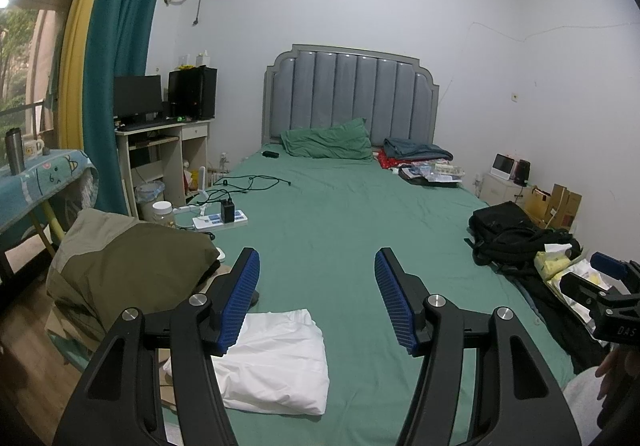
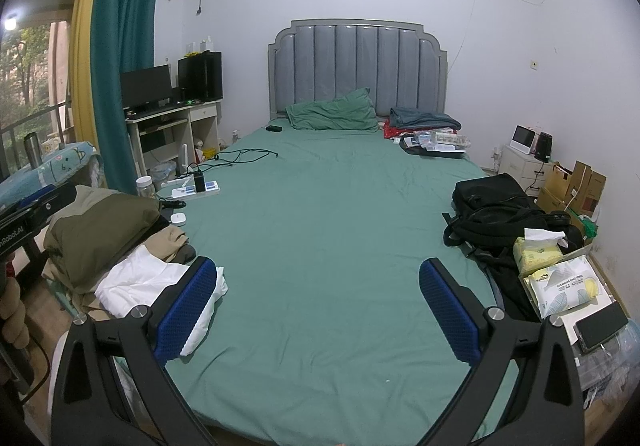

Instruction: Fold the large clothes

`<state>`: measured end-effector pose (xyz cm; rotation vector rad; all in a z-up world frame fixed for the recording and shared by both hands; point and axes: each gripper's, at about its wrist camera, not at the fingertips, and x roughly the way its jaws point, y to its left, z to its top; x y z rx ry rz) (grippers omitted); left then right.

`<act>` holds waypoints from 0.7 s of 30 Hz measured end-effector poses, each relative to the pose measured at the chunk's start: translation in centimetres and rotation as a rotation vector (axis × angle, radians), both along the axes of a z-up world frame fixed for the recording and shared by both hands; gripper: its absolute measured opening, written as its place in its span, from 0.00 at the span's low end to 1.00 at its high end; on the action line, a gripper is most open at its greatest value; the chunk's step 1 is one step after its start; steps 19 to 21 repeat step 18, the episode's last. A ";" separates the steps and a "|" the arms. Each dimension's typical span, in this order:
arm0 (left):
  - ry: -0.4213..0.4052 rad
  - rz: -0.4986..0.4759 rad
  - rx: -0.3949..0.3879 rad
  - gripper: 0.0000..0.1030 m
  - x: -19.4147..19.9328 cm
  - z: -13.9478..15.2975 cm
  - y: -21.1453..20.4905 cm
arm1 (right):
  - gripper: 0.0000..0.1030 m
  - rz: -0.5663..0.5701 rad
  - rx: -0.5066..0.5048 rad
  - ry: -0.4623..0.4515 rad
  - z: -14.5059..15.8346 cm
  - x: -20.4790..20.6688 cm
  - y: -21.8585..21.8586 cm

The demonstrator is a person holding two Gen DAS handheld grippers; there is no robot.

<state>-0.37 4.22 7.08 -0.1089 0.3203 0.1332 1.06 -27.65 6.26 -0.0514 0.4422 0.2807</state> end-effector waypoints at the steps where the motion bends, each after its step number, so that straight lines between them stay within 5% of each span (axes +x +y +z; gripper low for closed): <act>1: 0.000 0.001 0.001 0.62 0.0 0.0 0.0 | 0.97 0.000 0.000 0.000 0.0 0.0 0.0; 21: 0.004 -0.003 0.002 0.62 -0.1 0.0 -0.1 | 0.97 0.001 -0.002 0.001 0.1 -0.2 0.2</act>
